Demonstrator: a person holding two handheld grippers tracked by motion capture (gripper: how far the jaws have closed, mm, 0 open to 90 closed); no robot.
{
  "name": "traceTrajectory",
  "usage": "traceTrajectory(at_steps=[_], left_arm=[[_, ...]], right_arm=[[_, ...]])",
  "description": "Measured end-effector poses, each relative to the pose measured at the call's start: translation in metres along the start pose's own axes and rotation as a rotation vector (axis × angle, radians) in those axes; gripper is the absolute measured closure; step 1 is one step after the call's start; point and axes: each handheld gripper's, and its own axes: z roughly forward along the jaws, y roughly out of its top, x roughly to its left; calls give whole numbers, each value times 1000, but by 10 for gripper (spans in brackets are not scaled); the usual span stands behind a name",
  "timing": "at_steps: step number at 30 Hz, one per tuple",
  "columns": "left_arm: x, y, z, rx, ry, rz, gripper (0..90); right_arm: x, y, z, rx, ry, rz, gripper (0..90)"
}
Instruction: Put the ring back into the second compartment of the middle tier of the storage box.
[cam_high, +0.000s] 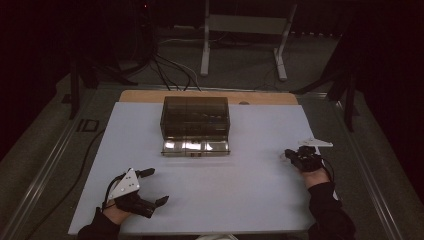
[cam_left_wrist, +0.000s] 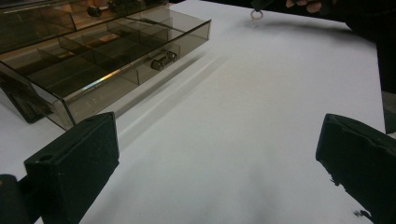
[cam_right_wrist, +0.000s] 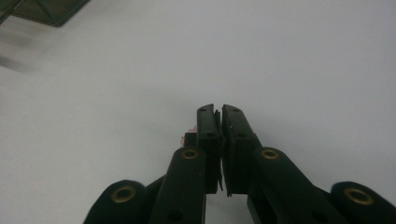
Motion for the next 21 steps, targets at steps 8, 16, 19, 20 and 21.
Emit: traceTrajectory(at_steps=[8,16,19,20,21], left_arm=[[0,0,0,-9,-1,0,8],[0,0,0,-6,-3,-4,8],[1,0,0,-8,-3,-6,8],[0,0,0,-12,-3,-3,8],[0,0,0,-12,-3,-3,8]], right_arm=[[5,3,-2,-2,8,-11,867],[11,5,-3,2,23,-23,867],[12,6,-4,-3,27,-21,867],[14,7,-5,-5,30,-26,867],[14,7,-5,-5,30,-26,867]])
